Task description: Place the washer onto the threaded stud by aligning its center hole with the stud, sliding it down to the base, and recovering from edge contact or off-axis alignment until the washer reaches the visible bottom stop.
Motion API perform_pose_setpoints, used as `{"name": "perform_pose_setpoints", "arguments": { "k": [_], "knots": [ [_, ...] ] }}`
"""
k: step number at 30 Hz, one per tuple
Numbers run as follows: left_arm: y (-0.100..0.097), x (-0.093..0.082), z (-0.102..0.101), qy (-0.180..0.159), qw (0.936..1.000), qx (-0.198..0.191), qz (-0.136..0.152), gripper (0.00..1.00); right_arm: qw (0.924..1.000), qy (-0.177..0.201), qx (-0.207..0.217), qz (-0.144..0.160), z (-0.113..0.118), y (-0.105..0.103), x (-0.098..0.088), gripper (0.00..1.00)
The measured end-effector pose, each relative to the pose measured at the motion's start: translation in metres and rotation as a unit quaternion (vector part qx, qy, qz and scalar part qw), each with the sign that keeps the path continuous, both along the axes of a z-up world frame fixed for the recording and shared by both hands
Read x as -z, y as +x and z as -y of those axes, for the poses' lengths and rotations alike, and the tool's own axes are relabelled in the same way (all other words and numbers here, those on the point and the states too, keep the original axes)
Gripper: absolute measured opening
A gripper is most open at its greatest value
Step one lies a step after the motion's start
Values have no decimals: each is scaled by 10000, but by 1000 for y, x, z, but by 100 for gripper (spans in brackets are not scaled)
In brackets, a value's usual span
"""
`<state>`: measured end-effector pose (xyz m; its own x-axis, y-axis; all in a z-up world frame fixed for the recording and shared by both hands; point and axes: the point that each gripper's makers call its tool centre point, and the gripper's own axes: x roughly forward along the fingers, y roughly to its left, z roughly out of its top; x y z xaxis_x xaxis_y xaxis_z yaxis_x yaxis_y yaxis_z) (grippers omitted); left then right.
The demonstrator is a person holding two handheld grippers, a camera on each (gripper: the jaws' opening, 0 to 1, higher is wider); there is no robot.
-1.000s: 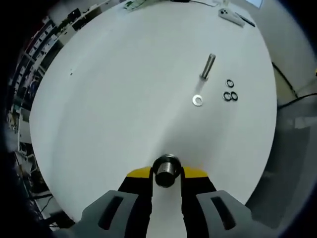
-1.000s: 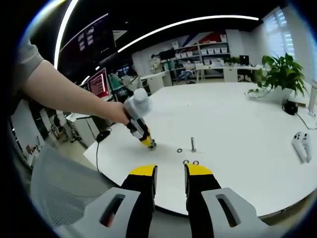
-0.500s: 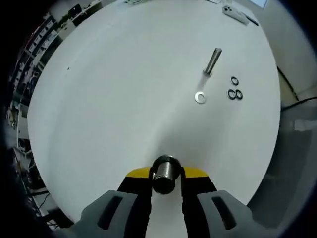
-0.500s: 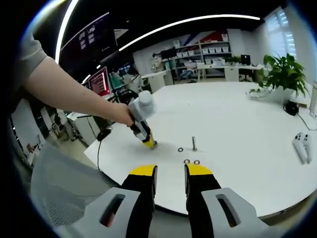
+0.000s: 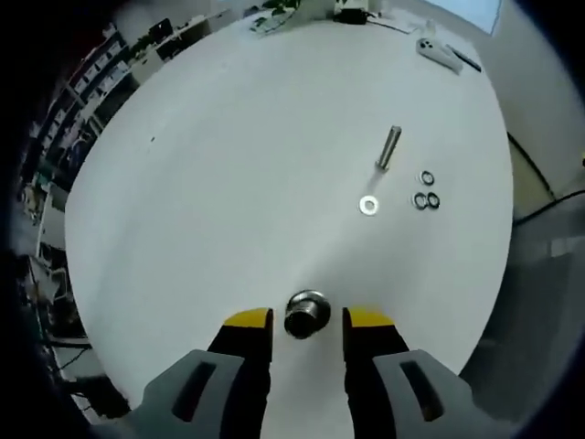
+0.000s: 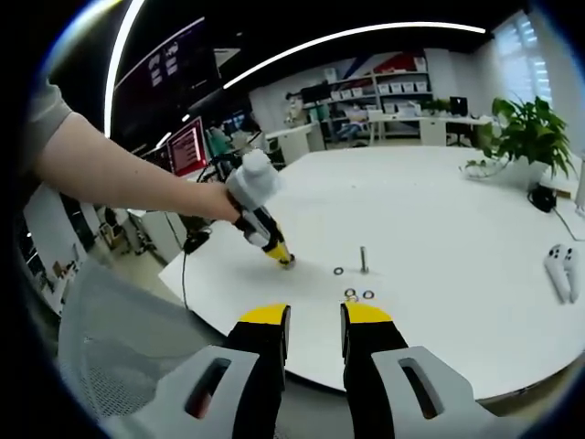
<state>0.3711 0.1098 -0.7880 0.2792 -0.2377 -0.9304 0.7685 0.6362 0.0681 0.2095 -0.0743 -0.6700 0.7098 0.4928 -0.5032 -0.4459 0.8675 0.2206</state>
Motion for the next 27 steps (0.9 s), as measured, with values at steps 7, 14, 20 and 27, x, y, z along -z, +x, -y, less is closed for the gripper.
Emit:
{"name": "perform_pose_setpoints", "arguments": {
  "k": [7, 14, 20, 27],
  "knots": [
    [-23, -34, -25, -552, 9959, -575, 433, 33, 10000, 7, -14, 27, -1, 0, -1, 25],
    [-59, -65, -44, -1004, 9876, -920, 785, 35, 9999, 8, 143, 36, 5, 2, -1, 25],
    [-85, -94, -57, -1624, 9704, -1324, 1203, 35, 9996, -4, 288, -31, 10, 2, 1, 25],
    [-131, -113, -76, -2021, 9583, -1532, 1314, 36, 9997, -12, 243, -6, 8, 1, 0, 25]
  ]
}}
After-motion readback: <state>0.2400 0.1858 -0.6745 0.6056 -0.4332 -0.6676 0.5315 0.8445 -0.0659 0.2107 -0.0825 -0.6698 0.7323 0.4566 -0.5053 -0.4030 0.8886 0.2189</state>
